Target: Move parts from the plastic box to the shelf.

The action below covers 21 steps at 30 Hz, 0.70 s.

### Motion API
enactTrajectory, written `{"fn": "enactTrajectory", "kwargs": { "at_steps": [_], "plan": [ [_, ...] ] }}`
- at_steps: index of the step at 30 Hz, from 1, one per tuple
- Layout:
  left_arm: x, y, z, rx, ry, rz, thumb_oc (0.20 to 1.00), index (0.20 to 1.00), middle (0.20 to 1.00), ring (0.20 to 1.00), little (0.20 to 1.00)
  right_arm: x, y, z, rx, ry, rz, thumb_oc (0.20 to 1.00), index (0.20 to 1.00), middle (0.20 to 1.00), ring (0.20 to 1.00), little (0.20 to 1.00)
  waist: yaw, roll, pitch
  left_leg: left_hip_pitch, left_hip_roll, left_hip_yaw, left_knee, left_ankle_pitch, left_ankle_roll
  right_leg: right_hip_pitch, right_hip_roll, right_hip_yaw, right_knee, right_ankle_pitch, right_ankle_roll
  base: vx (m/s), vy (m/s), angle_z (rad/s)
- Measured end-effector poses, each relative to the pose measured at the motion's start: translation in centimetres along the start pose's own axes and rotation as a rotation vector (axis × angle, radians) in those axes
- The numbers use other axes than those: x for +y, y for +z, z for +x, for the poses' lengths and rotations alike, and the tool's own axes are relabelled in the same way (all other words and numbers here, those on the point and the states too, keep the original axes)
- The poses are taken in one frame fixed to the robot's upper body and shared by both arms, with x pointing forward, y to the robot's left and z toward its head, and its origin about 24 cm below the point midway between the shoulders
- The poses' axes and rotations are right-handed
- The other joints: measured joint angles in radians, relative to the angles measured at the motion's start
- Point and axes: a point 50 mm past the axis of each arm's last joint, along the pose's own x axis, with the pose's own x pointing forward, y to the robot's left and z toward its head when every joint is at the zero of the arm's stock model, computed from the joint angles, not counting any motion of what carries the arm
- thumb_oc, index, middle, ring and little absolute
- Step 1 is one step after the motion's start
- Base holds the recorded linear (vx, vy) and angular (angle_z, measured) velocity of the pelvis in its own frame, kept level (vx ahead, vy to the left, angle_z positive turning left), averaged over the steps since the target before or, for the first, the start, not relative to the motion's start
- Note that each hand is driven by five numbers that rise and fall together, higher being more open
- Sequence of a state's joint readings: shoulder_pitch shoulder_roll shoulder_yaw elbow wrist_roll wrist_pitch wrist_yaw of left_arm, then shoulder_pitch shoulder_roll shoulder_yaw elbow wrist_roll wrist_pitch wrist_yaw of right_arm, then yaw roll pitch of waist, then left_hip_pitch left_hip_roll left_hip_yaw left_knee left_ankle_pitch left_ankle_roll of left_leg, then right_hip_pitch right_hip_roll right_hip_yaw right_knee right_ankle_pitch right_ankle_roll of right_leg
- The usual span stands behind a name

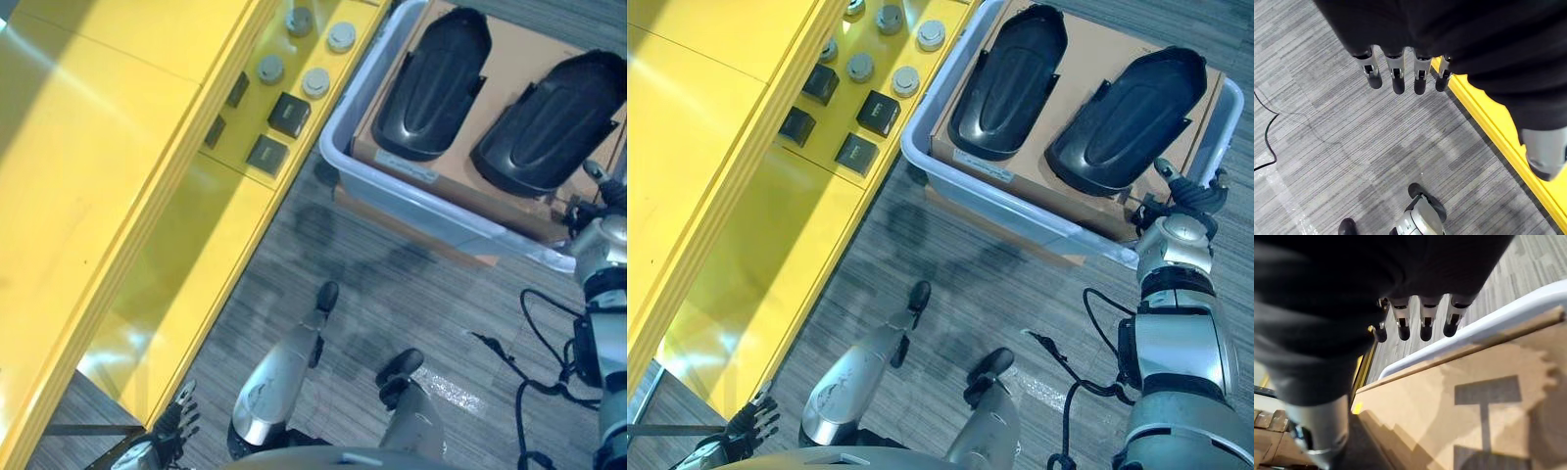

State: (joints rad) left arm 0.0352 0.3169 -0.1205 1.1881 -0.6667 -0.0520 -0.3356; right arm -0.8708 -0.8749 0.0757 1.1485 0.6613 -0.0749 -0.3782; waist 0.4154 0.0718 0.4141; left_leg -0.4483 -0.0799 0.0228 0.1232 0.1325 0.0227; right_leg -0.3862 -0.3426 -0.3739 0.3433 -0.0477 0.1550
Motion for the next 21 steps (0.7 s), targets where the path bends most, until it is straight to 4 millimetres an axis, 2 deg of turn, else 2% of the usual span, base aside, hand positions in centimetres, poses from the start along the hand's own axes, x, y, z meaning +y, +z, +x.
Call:
{"fn": "enactTrajectory", "kwargs": {
  "at_steps": [6, 21],
  "plan": [
    [-0.06, 0.01, 0.01, 0.0, -0.009, 0.001, 1.0, 1.0, 1.0, 1.0, 1.0, 0.05, -0.08, -0.01, 0.011, 0.002, -0.003, 1.0, 1.0, 1.0, 1.0, 1.0, 0.0, 0.001, 0.026, -0.003, 0.0, -0.008, 0.012, 0.0, 0.0, 0.001, -0.001, -0.01, 0.015, -0.003, 0.003, 0.01, 0.003, 0.04],
    [0.02, -0.11, -0.07, 0.001, -0.015, 0.0, 1.0, 1.0, 1.0, 1.0, 1.0, 0.45, -0.13, -0.06, 0.035, 0.011, -0.031, 1.0, 1.0, 1.0, 1.0, 1.0, 0.009, 0.0, 0.027, 0.007, -0.004, -0.023, 0.017, 0.006, 0.004, 0.027, -0.002, -0.019, 0.02, -0.003, 0.004, 0.01, 0.028, 0.02]
  ]
}}
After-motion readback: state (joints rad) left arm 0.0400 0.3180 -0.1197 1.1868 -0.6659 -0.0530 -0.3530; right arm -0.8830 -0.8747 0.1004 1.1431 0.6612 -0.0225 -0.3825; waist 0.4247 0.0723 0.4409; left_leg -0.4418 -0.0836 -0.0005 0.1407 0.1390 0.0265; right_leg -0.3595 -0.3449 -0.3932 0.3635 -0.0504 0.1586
